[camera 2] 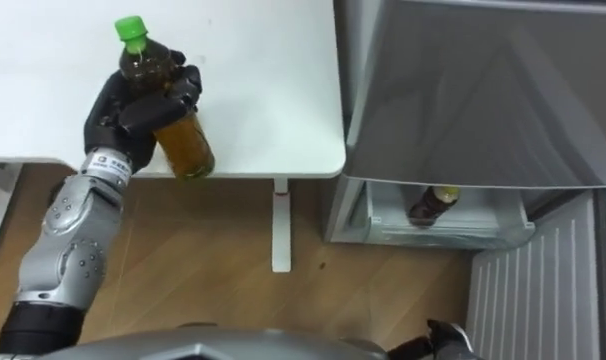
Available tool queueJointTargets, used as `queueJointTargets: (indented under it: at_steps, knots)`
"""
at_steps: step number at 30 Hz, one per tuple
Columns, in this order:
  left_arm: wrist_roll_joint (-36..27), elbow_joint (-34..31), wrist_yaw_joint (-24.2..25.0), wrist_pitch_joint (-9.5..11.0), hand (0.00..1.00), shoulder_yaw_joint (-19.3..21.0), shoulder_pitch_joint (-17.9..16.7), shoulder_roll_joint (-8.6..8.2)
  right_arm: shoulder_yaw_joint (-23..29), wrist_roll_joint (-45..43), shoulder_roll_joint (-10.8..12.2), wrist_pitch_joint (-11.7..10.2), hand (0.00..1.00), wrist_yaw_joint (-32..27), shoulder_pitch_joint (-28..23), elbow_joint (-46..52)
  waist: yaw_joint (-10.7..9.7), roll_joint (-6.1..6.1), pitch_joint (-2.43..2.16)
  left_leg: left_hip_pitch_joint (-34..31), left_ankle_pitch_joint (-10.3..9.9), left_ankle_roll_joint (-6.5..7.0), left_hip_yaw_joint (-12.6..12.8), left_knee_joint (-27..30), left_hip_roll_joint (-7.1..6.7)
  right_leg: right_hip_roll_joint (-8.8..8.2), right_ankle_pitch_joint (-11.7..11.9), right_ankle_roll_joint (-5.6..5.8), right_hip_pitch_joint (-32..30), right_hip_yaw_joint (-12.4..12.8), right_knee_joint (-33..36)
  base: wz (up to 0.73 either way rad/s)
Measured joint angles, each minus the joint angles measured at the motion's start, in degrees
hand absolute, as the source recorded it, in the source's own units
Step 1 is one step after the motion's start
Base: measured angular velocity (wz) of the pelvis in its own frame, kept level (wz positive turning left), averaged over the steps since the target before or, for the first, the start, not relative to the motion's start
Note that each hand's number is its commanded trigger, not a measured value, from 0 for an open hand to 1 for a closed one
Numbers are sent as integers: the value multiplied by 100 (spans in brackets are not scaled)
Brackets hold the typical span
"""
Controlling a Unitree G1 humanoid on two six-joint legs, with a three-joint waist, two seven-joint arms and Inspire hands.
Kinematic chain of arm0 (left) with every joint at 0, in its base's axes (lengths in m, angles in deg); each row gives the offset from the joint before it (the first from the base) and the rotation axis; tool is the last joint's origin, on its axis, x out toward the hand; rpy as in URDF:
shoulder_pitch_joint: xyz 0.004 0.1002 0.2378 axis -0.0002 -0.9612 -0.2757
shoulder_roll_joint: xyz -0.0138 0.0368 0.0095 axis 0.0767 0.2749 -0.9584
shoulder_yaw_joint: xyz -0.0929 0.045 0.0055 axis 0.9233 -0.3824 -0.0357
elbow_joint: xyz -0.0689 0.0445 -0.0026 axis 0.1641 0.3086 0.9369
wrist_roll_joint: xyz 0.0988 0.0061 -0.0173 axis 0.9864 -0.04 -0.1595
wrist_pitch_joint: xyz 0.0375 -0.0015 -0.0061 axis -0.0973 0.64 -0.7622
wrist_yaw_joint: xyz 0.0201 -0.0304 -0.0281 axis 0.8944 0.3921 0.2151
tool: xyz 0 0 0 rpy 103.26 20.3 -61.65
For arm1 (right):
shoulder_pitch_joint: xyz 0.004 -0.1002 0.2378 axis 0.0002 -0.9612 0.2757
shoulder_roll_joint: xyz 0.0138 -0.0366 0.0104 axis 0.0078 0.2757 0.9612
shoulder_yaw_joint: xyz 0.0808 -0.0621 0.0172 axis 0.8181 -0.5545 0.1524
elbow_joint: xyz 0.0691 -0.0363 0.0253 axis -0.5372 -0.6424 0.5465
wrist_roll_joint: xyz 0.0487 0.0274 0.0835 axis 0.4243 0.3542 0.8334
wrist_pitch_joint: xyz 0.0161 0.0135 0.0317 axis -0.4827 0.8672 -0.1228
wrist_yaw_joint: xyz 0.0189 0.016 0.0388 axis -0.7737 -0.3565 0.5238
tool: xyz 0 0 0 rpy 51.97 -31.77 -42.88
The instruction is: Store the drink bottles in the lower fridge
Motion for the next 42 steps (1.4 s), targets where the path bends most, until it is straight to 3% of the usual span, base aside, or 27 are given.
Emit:
queueJointTargets:
  at_steps: [11,16,20,32,37,39,42]
  knots:
    - [-1206,-149,587,-1,100,-181,-337,4,-131,679,200,-182,0,669,431,201,100,-46,-36,-143,5,16,-191,142,-54,-28,-2,-13,-6,-190,-15,10]
    - [-1258,-134,609,-3,100,-317,-498,61,-186,756,194,-192,0,785,438,508,87,-28,-27,-199,5,16,-224,201,-54,-29,-7,-18,-6,-229,-5,5]
    - [-1257,-97,826,-230,100,-445,-708,99,-257,749,213,-188,0,815,438,734,71,-26,-22,-202,3,19,-219,202,-56,-33,-10,-17,-4,-217,-3,0]
    - [-1236,194,936,-215,100,-507,-788,130,-534,537,227,-324,0,1039,340,1650,99,-67,-11,-326,3,18,-217,213,-50,-36,-39,-31,-193,-217,83,0]
    - [-1150,384,945,-177,100,-537,-764,186,-771,494,246,-392,0,1457,335,2134,75,-122,27,-400,3,18,-234,260,-47,-42,-47,-35,-228,-218,166,1]
    - [-1051,431,972,-177,100,-550,-765,263,-877,498,244,-389,0,1695,321,2394,79,-169,73,-394,3,18,-235,263,-43,-42,-47,-35,-231,-213,190,0]
    - [-758,486,1003,-183,100,-542,-765,296,-927,497,234,-373,0,2071,261,2747,111,-177,75,-477,-23,39,-238,315,-32,-36,-46,-37,-277,-206,195,0]
